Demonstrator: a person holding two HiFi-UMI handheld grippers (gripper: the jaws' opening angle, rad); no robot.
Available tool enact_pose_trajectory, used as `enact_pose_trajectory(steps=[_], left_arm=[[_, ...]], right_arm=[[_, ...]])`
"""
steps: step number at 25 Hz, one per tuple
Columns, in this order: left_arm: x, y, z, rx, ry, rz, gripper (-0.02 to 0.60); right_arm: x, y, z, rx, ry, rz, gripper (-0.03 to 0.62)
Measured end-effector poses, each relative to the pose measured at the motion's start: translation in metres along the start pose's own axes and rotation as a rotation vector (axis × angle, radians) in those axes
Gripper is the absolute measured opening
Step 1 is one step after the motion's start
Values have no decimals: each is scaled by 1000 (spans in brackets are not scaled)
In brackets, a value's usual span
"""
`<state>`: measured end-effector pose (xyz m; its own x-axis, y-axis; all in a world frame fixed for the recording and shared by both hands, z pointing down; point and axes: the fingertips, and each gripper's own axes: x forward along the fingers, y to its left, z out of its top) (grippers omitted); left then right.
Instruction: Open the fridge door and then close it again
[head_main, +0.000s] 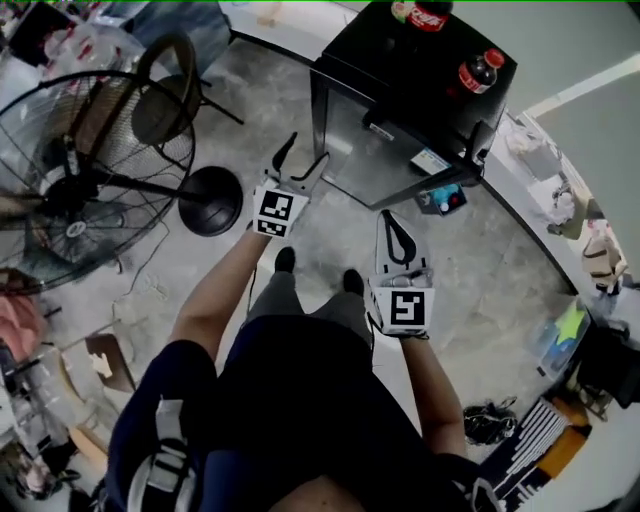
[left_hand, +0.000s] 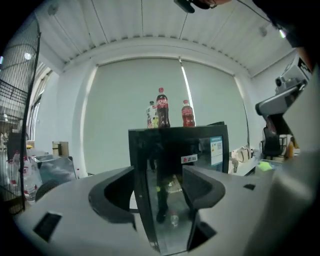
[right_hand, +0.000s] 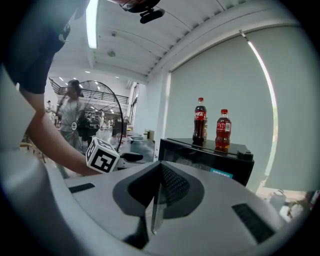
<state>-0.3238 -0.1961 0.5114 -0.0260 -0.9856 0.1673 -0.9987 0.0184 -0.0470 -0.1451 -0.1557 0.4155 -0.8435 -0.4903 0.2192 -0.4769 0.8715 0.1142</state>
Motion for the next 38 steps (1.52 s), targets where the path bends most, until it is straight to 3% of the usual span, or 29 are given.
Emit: enact_pose_trajectory(steps=[7, 13, 25, 32, 38], left_arm=[[53, 37, -60, -25, 84, -92, 295], [99, 46, -89, -5, 114, -136, 295], [141, 57, -106, 6, 136, -231, 291], [145, 54, -109, 14, 129, -311, 238], [142, 58, -109, 9, 152, -312, 193]], right_arm=[[26, 27, -8, 24, 60, -138, 18], [25, 15, -27, 41, 103, -137, 18], [36, 0, -46, 47, 138, -140, 18], [38, 4, -55, 75, 144, -148, 18], [29, 9, -68, 81, 169, -147, 18]])
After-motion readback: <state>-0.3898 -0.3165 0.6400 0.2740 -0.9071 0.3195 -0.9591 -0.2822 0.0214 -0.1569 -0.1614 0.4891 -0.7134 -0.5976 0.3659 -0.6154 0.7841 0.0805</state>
